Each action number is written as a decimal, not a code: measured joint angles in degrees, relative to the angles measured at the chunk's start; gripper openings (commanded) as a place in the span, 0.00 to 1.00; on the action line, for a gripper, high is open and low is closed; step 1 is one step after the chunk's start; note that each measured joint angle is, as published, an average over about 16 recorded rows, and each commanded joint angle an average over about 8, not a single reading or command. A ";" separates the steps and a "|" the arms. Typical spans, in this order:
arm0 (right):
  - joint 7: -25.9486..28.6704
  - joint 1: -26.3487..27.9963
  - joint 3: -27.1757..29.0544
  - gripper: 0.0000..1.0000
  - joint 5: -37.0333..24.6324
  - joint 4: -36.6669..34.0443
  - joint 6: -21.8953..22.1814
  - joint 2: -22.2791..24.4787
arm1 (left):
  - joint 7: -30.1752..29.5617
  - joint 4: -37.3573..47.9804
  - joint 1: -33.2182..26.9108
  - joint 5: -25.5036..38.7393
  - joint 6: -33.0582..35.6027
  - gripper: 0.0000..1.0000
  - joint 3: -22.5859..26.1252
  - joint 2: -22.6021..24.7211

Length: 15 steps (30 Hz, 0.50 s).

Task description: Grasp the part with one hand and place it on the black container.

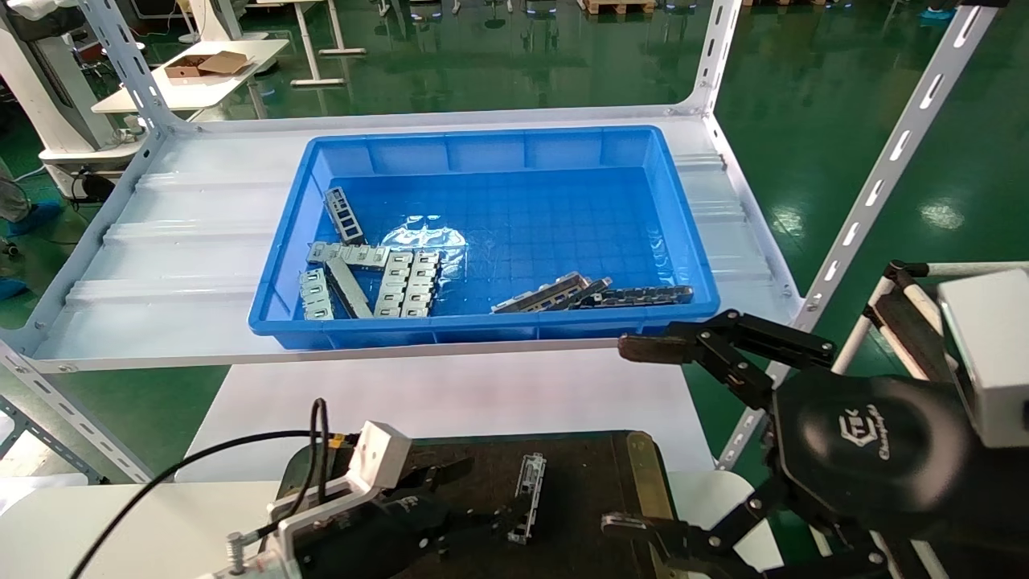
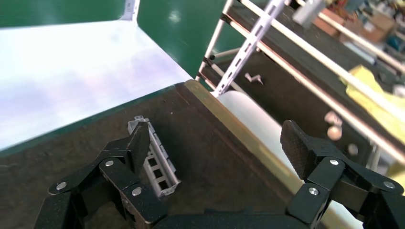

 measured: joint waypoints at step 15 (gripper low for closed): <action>0.00 0.00 -0.01 1.00 0.01 0.00 0.00 0.00 | 15.46 6.66 1.44 -6.28 24.24 1.00 -7.08 -5.82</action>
